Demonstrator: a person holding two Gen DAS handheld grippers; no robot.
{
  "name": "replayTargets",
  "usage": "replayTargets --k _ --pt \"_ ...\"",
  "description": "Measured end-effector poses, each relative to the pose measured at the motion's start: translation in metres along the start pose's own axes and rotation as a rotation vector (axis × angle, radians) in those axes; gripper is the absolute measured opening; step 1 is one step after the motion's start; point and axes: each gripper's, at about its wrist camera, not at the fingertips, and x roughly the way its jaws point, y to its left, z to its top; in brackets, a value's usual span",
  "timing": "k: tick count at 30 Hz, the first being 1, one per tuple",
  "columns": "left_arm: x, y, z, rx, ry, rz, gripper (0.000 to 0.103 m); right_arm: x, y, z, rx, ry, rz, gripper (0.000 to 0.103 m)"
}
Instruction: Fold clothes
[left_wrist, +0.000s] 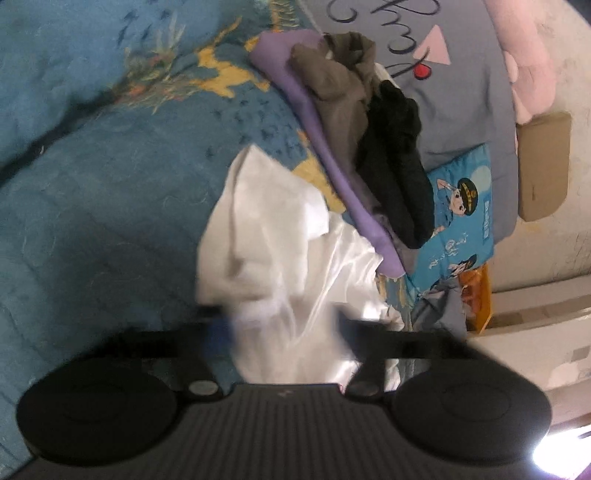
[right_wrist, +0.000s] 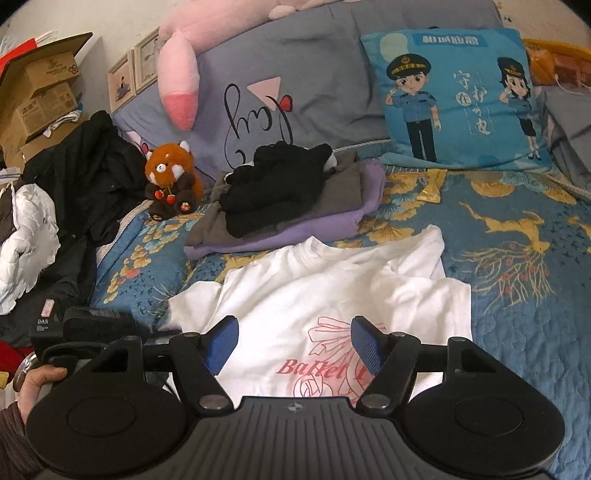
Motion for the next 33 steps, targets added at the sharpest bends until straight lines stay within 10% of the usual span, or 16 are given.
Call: replayTargets --k 9,19,23,33 --pt "-0.001 -0.076 -0.026 0.304 -0.117 0.132 0.005 -0.004 -0.009 -0.012 0.024 0.017 -0.01 0.067" --pt "0.096 -0.219 -0.156 1.206 0.013 0.586 0.006 -0.016 -0.03 -0.022 0.077 -0.007 -0.033 0.067" --pt "0.158 -0.218 -0.237 1.591 0.097 0.798 0.008 -0.026 -0.051 -0.028 0.126 -0.016 -0.114 0.061" --pt "0.192 -0.185 -0.315 1.835 0.033 0.971 0.008 -0.043 -0.098 0.01 0.207 -0.064 -0.086 0.069"
